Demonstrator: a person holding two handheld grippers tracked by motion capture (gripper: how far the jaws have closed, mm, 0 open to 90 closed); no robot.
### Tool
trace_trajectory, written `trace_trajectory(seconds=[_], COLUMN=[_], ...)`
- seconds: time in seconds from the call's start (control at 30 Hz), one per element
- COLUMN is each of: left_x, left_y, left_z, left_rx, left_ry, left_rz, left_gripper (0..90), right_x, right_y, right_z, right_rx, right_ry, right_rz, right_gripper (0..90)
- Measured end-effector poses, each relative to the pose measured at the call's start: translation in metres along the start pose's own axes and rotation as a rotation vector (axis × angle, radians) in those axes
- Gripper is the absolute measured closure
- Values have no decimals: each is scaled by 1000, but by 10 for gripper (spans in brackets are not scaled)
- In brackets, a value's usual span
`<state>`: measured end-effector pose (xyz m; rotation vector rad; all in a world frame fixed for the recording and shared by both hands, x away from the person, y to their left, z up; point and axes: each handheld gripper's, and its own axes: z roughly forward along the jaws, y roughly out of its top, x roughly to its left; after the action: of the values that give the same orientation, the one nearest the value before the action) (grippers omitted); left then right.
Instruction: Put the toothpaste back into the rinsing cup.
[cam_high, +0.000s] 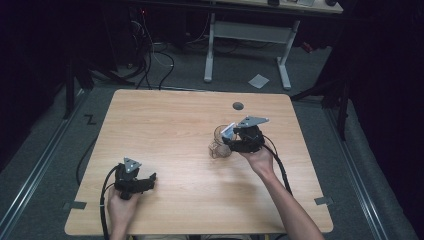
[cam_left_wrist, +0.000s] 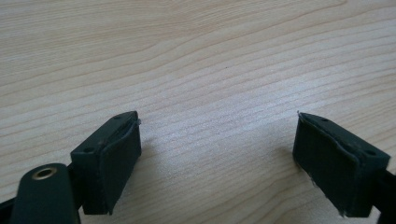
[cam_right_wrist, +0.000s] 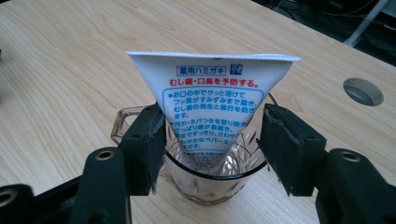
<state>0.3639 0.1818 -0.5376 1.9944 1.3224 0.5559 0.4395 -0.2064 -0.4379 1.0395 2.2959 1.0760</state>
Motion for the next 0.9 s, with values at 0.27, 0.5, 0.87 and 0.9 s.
trace_trajectory(seconds=[0.27, 0.5, 0.87, 0.9], left_x=[0, 0, 0, 0], left_y=[0, 0, 0, 0], left_z=[0, 0, 0, 0], left_rx=[1, 1, 1, 1], left_ry=[-1, -1, -1, -1], left_rz=[0, 0, 0, 0], left_gripper=[155, 155, 154, 154], right_x=[-3, -6, -13, -14], right_y=[1, -2, -4, -4], right_z=[-9, -18, -36, -37], right_rx=[-33, -50, -93, -96], right_ry=[12, 2, 8, 5], right_rz=[19, 27, 51, 48], right_gripper=[332, 333, 345, 346])
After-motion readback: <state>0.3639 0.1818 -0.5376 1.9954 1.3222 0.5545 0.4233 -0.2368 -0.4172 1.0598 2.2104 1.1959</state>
